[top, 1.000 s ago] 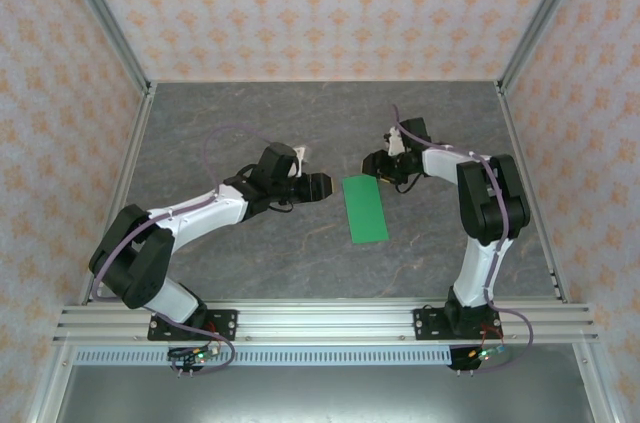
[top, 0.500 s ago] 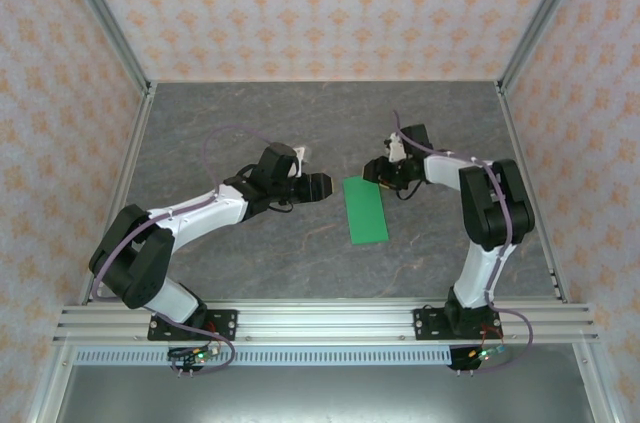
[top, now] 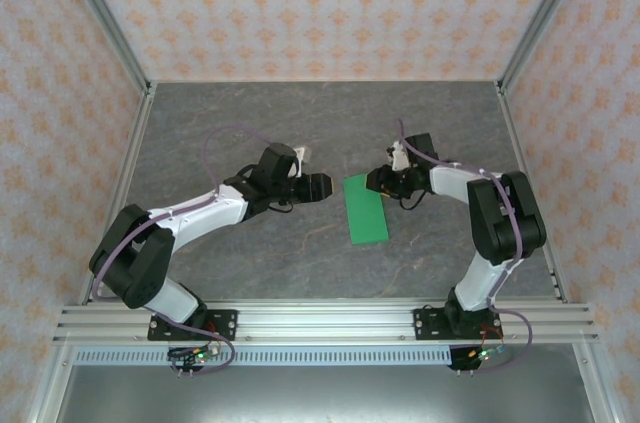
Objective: Fold a paper plane with a square sheet of paper (fold left side to right side)
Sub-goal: Fold the triangle a second time at the center of the table.
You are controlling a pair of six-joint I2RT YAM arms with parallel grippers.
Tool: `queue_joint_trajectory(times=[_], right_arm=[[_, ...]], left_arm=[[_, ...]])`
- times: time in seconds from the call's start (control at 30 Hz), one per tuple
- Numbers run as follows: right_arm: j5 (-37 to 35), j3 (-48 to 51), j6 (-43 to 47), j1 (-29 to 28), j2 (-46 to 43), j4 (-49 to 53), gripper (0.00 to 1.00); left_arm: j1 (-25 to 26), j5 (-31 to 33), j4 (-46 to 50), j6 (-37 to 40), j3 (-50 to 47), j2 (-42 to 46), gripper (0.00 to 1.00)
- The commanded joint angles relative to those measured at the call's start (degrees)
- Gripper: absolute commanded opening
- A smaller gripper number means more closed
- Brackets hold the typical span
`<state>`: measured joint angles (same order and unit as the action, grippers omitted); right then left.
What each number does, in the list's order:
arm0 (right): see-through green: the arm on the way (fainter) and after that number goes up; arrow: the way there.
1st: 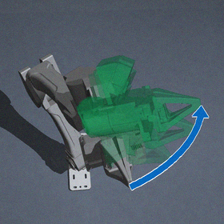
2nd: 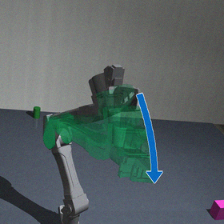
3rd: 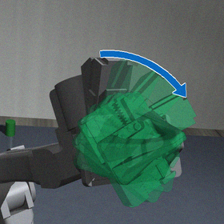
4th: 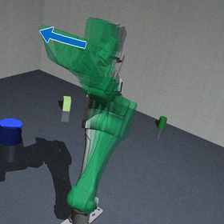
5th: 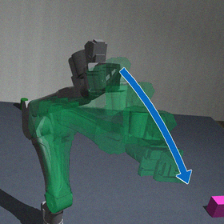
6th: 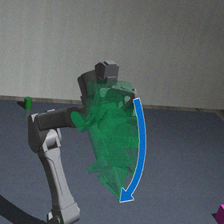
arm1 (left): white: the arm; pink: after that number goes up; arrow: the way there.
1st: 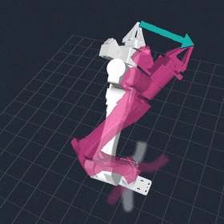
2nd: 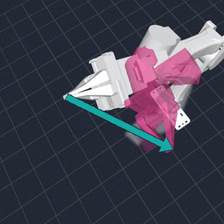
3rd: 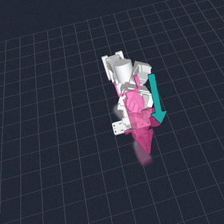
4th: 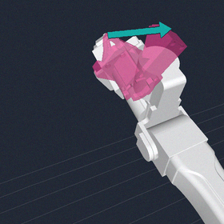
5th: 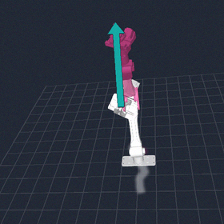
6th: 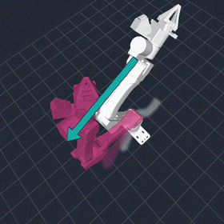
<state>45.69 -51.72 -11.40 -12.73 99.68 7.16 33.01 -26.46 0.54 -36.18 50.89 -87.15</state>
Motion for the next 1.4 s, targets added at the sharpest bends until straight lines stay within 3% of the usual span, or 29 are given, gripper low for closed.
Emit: queue_joint_trajectory(times=[0.0,0.1,0.37,0.47,0.7,0.9,1.37], right_arm=[[2.1,1.8,-1.2,-0.1,-1.9,-2.3,0.39],[2.2,2.8,-1.8,-0.1,-2.6,-2.5,0.35],[4.4,3.3,-6.0,-0.4,-5.4,-3.8,0.07],[4.5,2.0,-8.2,-0.8,-6.9,-3.1,0.01],[4.0,-4.3,-16.1,-3.9,-8.4,0.5,0.00],[1.4,-9.7,-17.2,-6.2,-5.4,3.8,0.00],[-0.6,-12.7,-22.2,-7.7,2.4,0.7,0.00]], left_arm=[[0.3,1.7,-1.7,-0.1,-1.0,0.0,0.62],[0.3,1.8,-1.4,0.1,-1.0,0.4,0.62],[0.3,2.5,-0.3,0.8,-0.8,1.3,0.63],[0.3,3.4,1.1,1.5,-0.5,2.3,0.63],[0.3,7.2,7.9,4.9,1.7,7.9,0.63],[0.3,10.2,12.7,8.5,3.1,11.9,0.64],[0.2,11.5,14.7,9.6,3.3,13.4,0.66]])
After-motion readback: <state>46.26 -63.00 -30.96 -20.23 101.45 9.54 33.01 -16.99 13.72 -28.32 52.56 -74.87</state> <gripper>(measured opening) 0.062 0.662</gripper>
